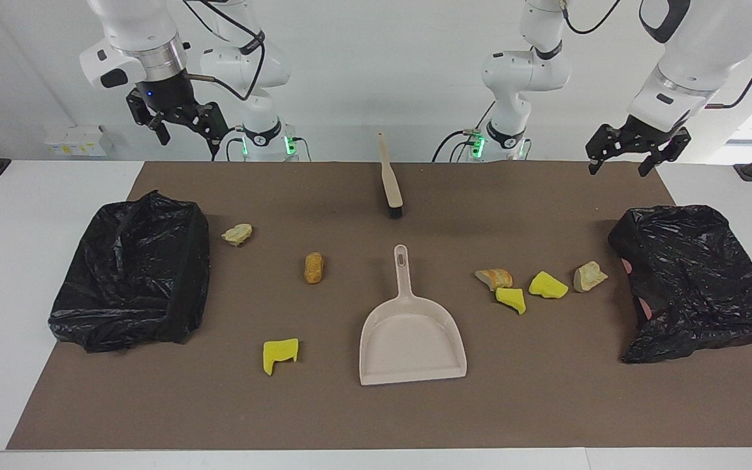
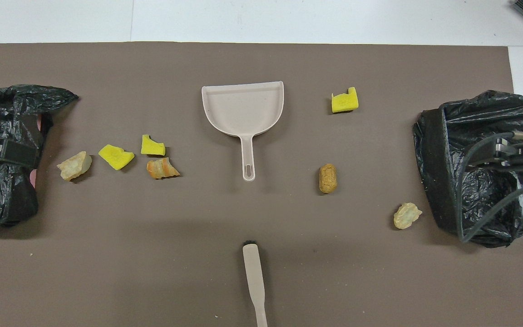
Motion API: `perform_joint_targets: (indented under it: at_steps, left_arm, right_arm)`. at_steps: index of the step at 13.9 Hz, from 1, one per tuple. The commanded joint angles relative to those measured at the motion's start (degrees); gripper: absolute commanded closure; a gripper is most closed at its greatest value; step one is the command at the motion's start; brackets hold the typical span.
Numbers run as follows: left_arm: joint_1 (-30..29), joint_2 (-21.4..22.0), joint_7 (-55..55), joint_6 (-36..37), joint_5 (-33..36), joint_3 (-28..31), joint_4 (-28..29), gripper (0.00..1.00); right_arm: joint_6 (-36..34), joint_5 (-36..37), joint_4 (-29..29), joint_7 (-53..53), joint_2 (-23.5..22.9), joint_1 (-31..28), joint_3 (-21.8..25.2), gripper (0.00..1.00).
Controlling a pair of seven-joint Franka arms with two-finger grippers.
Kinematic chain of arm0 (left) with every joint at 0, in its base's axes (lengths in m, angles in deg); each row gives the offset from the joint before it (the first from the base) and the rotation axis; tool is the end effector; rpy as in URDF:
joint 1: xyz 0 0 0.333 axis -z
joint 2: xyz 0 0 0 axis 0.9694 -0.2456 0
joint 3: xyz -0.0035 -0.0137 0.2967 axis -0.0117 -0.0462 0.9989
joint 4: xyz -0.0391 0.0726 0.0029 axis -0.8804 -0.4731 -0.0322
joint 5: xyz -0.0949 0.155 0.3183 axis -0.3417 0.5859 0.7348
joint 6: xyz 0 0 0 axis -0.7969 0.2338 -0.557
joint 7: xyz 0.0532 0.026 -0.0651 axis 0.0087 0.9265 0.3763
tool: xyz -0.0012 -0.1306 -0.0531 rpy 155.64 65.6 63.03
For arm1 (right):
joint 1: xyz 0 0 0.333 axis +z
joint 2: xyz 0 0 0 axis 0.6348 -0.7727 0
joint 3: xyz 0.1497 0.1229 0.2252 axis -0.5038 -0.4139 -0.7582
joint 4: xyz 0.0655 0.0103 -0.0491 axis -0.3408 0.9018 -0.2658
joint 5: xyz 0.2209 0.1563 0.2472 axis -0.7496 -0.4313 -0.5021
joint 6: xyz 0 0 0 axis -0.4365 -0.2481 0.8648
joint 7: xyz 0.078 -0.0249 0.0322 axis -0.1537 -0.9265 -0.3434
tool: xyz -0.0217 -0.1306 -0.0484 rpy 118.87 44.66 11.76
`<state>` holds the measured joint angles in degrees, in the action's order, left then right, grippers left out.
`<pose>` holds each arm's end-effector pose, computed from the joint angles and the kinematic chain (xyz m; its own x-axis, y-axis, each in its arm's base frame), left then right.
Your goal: Sweep and dump trash in bin
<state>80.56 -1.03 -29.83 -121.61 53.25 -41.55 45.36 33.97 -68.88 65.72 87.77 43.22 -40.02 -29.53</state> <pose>0.5103 -0.0322 0.5811 0.9914 -0.1261 -0.0359 -0.1266 -0.9919 -0.0105 0.4943 0.0340 0.6095 0.9774 -0.2087 -0.0343 -0.2057 -0.9757 0.0752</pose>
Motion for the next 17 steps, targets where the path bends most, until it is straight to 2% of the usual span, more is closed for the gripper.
perform_joint_targets:
  at_steps: [1, 5, 7, 10, 12, 17]
  left_arm:
    - [-1.08, 0.49, -0.93, 1.08, -0.59, -0.59, -0.41, 0.0]
    - [-1.17, 1.1, -0.92, 1.52, -0.94, -0.68, 0.38, 0.0]
    - [-1.25, 2.07, -0.49, 1.0, -4.7, -0.6, 2.05, 0.0]
    - [0.06, 2.42, -0.22, 0.47, -5.77, -1.47, 4.16, 0.0]
    - [3.21, 3.91, 0.48, -1.37, -6.03, -1.74, 7.4, 0.0]
    - [13.05, 7.69, 12.58, -8.84, -7.53, -1.74, 17.07, 0.0]
  right_arm:
    - [0.74, -1.27, 2.75, -1.07, 2.04, -0.88, -0.15, 0.0]
    - [0.75, -1.35, 2.31, -1.51, 1.79, -0.97, -0.24, 0.0]
    - [0.66, -1.44, 2.31, -1.51, 1.79, -0.79, -0.33, 0.0]
    - [0.48, -1.44, 2.31, -1.59, 1.79, -0.88, -0.33, 0.0]
    - [0.48, -1.44, 2.4, -1.59, 1.87, -0.88, -0.33, 0.0]
    - [3.64, -1.18, 2.4, -1.5, 1.7, -0.09, -0.68, 0.0]
